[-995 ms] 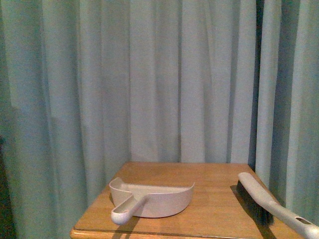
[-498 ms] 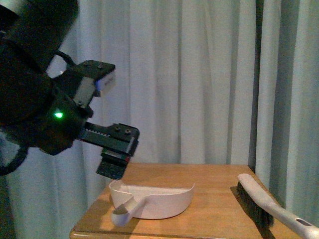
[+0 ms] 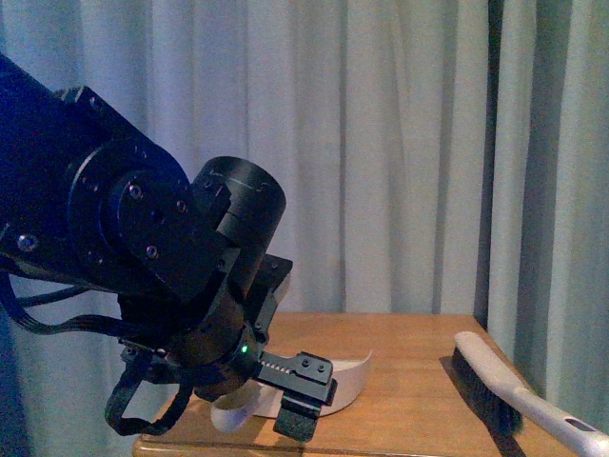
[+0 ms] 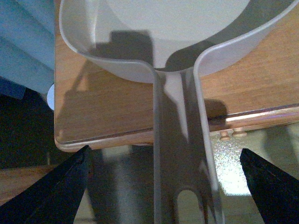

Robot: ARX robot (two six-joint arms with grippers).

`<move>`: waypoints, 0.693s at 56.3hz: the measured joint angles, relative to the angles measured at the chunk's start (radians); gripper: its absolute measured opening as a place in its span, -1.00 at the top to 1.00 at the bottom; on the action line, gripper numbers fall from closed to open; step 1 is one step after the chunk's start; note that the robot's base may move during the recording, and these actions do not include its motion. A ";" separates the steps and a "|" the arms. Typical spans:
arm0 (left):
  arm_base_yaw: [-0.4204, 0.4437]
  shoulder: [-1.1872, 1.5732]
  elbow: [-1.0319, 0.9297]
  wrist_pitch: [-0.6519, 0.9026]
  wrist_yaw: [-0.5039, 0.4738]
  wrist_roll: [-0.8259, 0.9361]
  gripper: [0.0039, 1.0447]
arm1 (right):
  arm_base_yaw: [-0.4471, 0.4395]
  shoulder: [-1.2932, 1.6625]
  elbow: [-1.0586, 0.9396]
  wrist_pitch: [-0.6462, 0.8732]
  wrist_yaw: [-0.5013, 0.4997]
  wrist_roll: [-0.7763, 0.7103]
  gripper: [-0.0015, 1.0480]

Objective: Clean up trash

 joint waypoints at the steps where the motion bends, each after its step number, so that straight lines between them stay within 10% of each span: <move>1: 0.001 0.002 0.000 0.000 0.000 0.000 -0.86 | 0.000 0.000 0.000 0.000 0.000 0.000 -0.86; 39: 0.005 0.050 0.013 0.020 0.000 0.012 -0.86 | 0.000 0.000 0.000 0.000 0.000 0.000 -0.86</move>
